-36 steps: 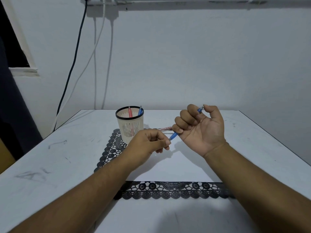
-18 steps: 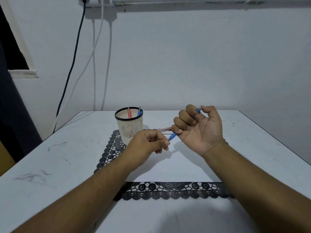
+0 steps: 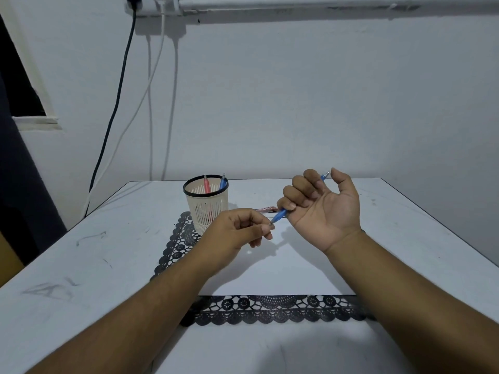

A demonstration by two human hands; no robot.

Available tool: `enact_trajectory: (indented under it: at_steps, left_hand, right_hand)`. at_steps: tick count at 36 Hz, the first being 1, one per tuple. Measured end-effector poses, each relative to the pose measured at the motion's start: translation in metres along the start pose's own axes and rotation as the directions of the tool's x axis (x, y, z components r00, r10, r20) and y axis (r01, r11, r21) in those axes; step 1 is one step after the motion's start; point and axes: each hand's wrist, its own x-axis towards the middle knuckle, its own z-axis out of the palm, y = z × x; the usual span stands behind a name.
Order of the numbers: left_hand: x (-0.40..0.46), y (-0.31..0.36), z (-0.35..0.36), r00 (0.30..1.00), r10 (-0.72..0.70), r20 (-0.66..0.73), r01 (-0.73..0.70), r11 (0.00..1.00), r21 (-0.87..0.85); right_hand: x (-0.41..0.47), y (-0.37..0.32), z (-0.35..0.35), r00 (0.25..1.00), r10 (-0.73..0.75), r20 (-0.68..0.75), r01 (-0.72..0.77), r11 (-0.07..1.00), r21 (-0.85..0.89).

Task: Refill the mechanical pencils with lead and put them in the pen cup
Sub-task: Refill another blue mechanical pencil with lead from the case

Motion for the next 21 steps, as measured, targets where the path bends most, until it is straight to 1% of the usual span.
enact_trajectory:
  at_steps: [11,15,21]
  left_hand:
    - [-0.0005,-0.0009,0.0007,1.0,0.011,-0.029,-0.01,0.999,0.037]
    - [-0.0008,-0.001,-0.0001,0.998,0.046,-0.05,-0.044,0.998,0.041]
    - [-0.0008,0.001,-0.0007,0.995,0.073,-0.067,-0.071,0.997,0.043]
  right_hand:
    - [-0.0004,0.002,0.0013,1.0,-0.02,-0.023,0.02,1.0,-0.019]
    - [0.0,0.002,0.0044,0.999,-0.021,-0.04,0.02,0.999,-0.035]
    - [-0.0001,0.0029,0.0027,1.0,-0.025,0.0,0.025,0.999,0.048]
